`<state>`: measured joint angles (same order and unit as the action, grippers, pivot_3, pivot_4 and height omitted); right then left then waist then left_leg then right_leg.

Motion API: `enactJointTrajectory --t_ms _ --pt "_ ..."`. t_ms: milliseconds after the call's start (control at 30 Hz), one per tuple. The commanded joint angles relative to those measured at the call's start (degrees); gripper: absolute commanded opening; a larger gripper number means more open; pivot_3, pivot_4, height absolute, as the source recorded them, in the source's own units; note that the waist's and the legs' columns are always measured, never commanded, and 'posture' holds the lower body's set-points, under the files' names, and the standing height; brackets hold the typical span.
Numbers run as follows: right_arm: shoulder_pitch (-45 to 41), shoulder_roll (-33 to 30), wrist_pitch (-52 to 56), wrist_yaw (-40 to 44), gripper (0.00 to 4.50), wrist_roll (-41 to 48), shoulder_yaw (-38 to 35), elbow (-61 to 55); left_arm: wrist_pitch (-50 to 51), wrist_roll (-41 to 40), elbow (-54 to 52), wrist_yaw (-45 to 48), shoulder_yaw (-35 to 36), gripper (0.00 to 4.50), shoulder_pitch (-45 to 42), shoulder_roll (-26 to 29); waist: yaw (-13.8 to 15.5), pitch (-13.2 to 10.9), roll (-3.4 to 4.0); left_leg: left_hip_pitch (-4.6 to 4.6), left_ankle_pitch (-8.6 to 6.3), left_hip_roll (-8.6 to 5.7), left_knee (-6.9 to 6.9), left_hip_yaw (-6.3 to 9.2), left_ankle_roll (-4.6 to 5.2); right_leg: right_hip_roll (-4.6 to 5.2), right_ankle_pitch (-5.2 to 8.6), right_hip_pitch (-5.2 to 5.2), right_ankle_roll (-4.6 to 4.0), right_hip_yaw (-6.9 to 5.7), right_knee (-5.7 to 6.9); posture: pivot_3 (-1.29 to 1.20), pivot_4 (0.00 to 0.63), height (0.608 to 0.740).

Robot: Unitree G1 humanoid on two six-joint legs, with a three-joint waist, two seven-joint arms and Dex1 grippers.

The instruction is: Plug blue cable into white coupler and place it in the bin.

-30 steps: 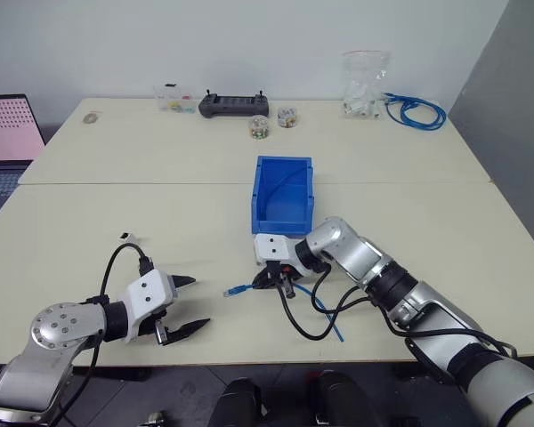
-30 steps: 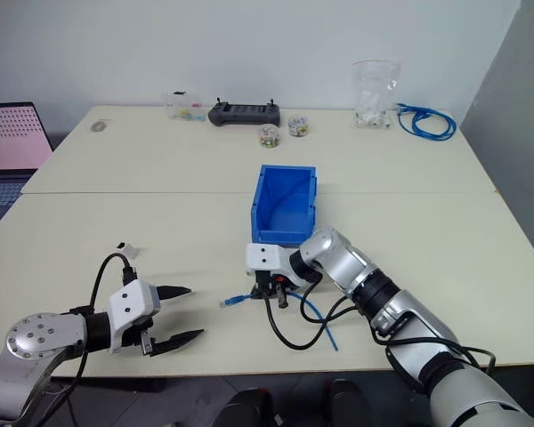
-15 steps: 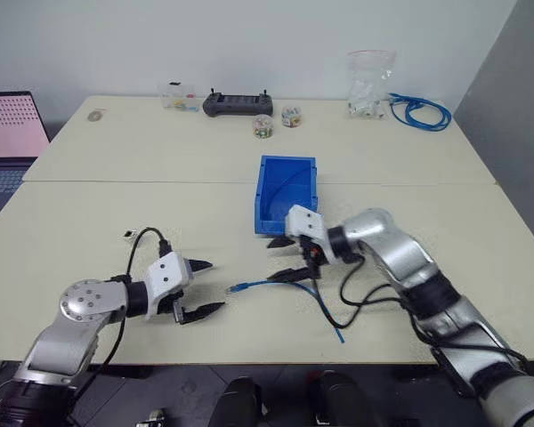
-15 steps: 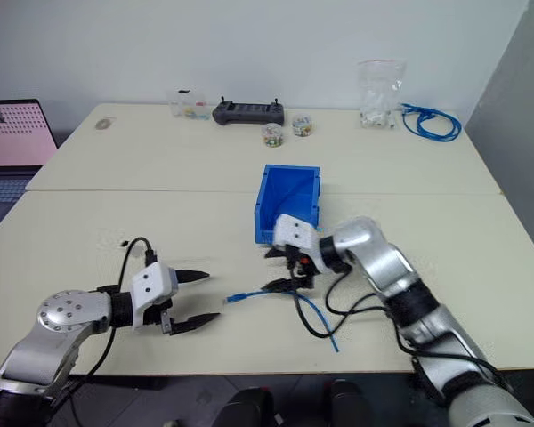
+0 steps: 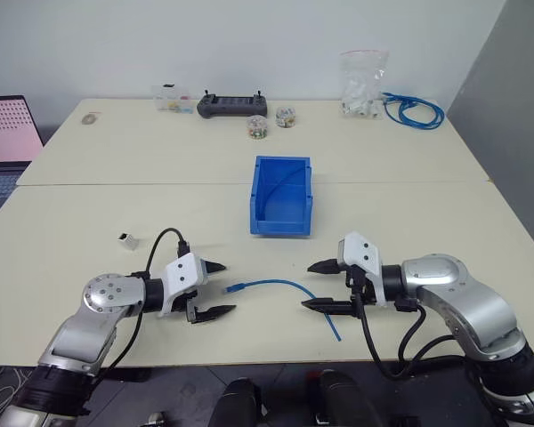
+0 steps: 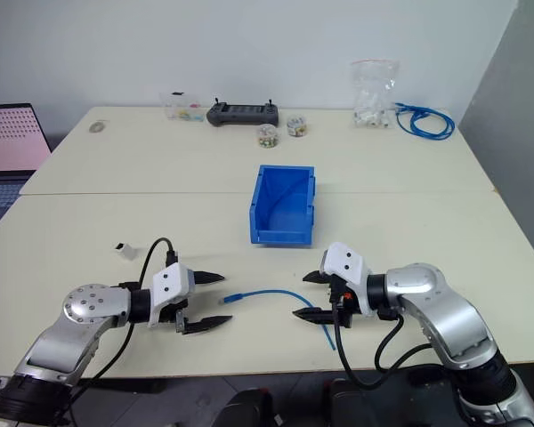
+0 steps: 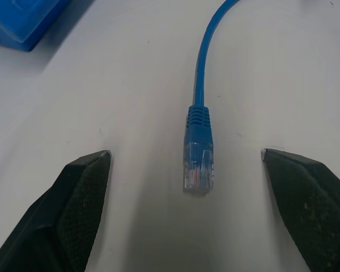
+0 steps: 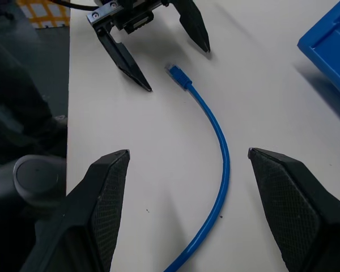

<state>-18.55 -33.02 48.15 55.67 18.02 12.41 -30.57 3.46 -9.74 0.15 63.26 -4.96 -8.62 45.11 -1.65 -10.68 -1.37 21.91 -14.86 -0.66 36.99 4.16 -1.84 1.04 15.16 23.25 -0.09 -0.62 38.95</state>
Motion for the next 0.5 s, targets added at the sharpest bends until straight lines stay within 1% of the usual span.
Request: enactJointTrajectory --t_ms 33,267,333,400,500 --pt "0.7 -0.9 0.6 -2.1 3.62 2.0 -1.3 -2.9 -1.3 2.6 3.1 0.2 -1.3 3.75 -1.4 0.7 0.0 0.0 0.0 0.0 0.0 -0.01 0.0 0.01 0.0 0.0 0.0 -0.01 0.0 0.0 0.0 0.0 0.15 0.74" --pt "0.5 -2.0 1.3 -3.9 3.62 4.2 -1.7 -3.8 -0.6 4.4 3.7 1.6 -4.0 2.18 -2.3 1.3 0.0 0.0 0.03 -0.03 0.0 -0.01 0.0 0.0 0.0 0.0 0.0 -0.04 0.0 0.01 0.0 0.0 0.15 0.74" --pt "0.4 -2.3 1.6 -4.3 3.62 5.1 -2.2 -3.8 0.1 5.0 3.4 1.7 -4.4 1.87 -2.1 1.9 0.0 0.0 0.03 -0.04 0.0 -0.01 0.0 0.0 0.0 0.0 0.0 -0.05 0.01 0.0 0.0 0.0 0.15 0.74" --pt "0.1 -2.4 1.9 -4.6 3.62 6.1 -2.8 -3.6 0.9 5.4 3.2 1.6 -4.8 1.44 -2.0 2.4 0.0 0.0 0.03 -0.05 0.0 -0.01 0.0 0.0 0.0 0.0 0.0 -0.06 0.0 0.0 0.0 0.0 0.15 0.74" --pt "-0.1 -2.3 1.6 -5.1 3.62 7.2 -3.5 -3.3 1.5 5.9 3.1 1.5 -5.2 0.64 -2.0 2.9 0.0 0.0 0.06 -0.06 0.0 -0.01 0.0 0.0 0.0 0.0 0.0 -0.06 0.01 0.01 0.0 0.0 0.15 0.74"
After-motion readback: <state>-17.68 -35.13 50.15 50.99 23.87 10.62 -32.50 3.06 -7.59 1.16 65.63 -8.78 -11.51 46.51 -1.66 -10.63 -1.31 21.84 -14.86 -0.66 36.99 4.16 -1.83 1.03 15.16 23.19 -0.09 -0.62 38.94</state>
